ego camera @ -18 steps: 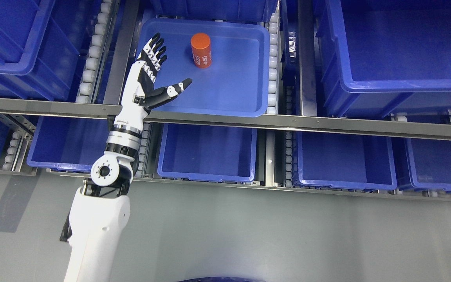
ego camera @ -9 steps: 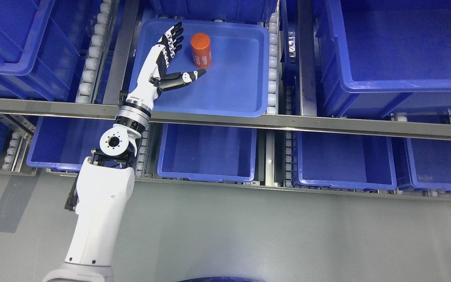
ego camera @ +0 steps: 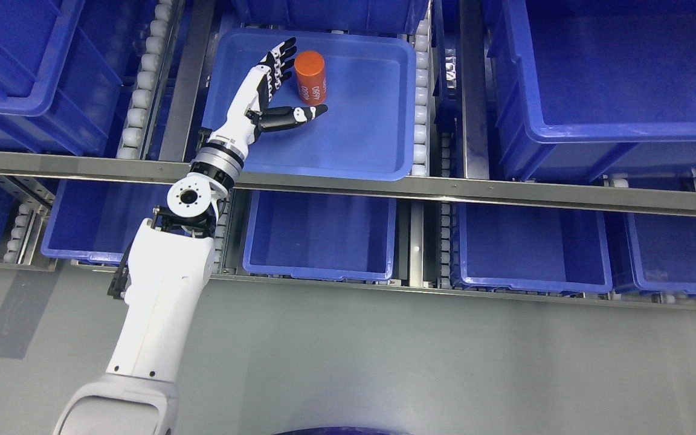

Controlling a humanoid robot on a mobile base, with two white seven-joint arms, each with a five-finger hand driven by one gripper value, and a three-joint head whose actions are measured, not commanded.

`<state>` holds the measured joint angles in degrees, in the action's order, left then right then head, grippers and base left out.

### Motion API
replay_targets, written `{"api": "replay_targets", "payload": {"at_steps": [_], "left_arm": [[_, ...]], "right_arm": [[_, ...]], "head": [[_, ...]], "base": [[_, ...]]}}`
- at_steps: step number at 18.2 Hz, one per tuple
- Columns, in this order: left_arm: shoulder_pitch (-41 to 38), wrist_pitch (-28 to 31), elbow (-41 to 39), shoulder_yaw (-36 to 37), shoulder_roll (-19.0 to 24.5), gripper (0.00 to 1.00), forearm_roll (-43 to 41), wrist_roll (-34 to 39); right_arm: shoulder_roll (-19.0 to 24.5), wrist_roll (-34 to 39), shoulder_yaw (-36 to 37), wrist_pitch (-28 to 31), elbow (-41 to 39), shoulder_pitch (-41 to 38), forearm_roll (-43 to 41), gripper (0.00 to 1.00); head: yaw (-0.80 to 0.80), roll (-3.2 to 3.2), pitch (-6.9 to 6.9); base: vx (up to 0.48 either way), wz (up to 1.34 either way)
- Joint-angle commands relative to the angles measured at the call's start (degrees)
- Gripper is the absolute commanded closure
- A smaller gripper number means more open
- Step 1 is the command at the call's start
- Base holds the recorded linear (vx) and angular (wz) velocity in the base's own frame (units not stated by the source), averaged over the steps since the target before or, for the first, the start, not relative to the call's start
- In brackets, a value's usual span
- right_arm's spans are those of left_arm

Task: Grab orange capacitor from left shelf to right desk
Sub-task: 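Close the left hand around the orange container, then lift the orange container up out of the bin with the left hand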

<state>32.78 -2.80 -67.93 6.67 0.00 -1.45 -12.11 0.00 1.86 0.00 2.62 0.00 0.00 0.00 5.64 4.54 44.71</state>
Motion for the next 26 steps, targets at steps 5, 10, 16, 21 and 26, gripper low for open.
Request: {"api": "replay_targets", "payload": {"at_steps": [5,10,16,21,26], "left_arm": [[3.52,0.16,8.34,2.73,1.00,0.23,-0.75,-0.63],[3.43,-1.06,8.34,0.98,1.00,0.50,-0.57,-1.33],[3.17,-5.81,8.42,-2.45,1.00,0.88,0.30,-1.42],[2.20,-9.58,7.38,-4.12,1.00,1.00,3.02,-1.51],[0.54,-9.77,-4.64,-4.13,1.00,1.00,8.82,-1.60]], "right_arm": [[-1.00,-0.01,0.61,-0.07,-1.93,-0.09,0.00,0.00],[-1.00,-0.01,0.61,-0.07,-1.93,-0.09,0.00,0.00],[-1.00,-0.01,0.61,-0.07,-1.93,-0.09,0.00,0.00],[-1.00,-0.01,0.61,-0.07,-1.93,-0.09,0.00,0.00],[-1.00,-0.01,0.61,-0.07,-1.93,-0.09,0.00,0.00]], "head": [[0.00,0.00,0.00],[0.00,0.00,0.00],[0.00,0.00,0.00],[0.00,0.00,0.00],[0.00,0.00,0.00]], "base": [[0.000,0.00],[0.000,0.00],[0.000,0.00],[0.000,0.00],[0.000,0.00]]}}
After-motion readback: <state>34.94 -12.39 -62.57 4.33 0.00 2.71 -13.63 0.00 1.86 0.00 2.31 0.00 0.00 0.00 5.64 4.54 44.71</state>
